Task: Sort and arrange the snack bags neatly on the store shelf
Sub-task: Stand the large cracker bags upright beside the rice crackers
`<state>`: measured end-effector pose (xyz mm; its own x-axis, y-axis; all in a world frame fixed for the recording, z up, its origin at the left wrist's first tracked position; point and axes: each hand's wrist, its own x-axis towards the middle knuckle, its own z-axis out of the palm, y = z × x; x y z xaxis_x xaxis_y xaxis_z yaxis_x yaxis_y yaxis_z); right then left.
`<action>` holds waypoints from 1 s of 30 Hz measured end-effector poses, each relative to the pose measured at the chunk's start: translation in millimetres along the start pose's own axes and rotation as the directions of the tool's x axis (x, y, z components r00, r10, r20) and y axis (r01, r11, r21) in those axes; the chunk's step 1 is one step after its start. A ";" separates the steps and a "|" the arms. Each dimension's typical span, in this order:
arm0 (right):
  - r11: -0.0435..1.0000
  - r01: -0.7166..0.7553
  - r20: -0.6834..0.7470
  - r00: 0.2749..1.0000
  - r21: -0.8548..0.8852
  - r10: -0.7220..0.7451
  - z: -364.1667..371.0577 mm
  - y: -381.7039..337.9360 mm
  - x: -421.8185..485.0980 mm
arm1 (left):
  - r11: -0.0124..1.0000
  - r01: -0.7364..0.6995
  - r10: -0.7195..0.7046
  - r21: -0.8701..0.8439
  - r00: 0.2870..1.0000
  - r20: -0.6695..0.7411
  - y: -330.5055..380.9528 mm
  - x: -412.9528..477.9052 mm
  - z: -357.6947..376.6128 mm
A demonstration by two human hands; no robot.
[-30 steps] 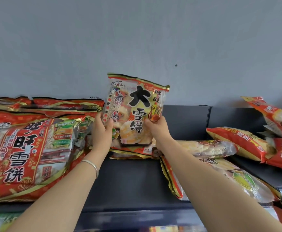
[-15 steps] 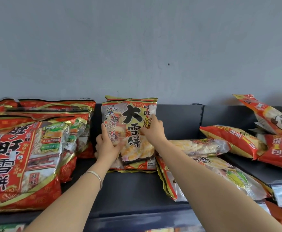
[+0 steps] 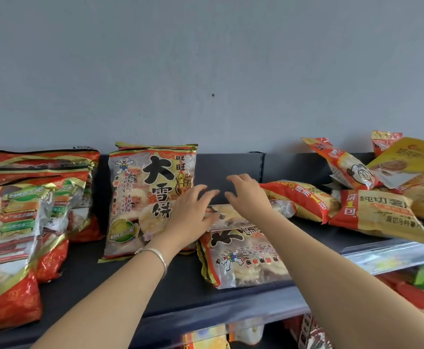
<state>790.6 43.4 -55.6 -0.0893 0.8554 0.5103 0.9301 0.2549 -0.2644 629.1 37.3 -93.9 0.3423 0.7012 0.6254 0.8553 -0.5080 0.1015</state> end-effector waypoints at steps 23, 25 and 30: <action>0.780 -0.466 0.210 0.885 0.417 0.416 -17.7 76.6 -39.9 | 0.969 0.039 -0.083 0.242 0.981 0.174 38.5 49.7 38.7; 0.489 -0.567 0.349 0.812 0.663 0.468 -15.8 70.9 -38.4 | 0.974 0.072 -0.106 0.213 0.983 0.151 36.8 48.3 34.8; 0.053 -0.639 0.559 0.707 0.767 0.434 1.4 53.0 -19.2 | 0.988 0.102 -0.120 0.118 0.980 0.157 38.9 38.5 24.7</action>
<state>841.1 41.1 -80.6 0.1420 0.9670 -0.2115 -0.1664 -0.1873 -0.9681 685.2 56.9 -85.0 0.2944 0.8269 0.4791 0.9257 -0.3714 0.0722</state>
